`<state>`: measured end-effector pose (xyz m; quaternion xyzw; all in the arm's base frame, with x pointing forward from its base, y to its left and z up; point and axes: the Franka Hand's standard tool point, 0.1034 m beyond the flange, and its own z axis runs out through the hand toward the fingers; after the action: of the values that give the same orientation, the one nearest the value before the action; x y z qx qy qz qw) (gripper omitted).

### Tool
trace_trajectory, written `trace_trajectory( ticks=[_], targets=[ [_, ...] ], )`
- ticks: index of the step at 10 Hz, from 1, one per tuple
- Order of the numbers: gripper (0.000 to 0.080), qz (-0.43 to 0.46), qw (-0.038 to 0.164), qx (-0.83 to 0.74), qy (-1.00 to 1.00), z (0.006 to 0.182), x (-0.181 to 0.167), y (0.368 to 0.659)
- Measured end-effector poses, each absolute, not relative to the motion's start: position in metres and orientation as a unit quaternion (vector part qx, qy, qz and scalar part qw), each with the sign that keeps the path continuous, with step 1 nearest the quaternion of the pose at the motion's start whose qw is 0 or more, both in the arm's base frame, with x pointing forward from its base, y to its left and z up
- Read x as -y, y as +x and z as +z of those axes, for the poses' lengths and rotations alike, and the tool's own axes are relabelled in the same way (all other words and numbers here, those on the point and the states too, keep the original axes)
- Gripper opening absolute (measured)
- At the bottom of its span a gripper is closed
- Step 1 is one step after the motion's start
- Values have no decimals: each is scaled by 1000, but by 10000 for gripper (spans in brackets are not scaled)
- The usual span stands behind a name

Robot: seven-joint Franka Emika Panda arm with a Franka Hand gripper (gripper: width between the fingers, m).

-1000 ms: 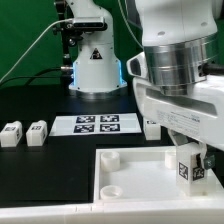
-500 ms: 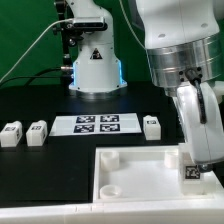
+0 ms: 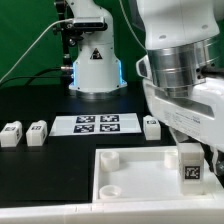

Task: Assemble one leg

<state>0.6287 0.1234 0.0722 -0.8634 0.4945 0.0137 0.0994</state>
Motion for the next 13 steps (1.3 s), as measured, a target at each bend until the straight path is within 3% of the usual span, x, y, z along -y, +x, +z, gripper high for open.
trace_trajectory(
  ticks=[5, 7, 8, 10, 11, 13],
  targets=[
    [649, -11, 96, -273, -957, 70, -121, 628],
    [649, -30, 64, -151, -986, 74, -125, 633],
    [649, -27, 68, -166, -984, 73, -124, 633],
    [385, -26, 67, -193, -979, 73, -122, 633],
    [333, -25, 63, -227, -972, 72, -116, 634],
    [333, -21, 57, -304, -951, 72, -108, 633]
  ],
)
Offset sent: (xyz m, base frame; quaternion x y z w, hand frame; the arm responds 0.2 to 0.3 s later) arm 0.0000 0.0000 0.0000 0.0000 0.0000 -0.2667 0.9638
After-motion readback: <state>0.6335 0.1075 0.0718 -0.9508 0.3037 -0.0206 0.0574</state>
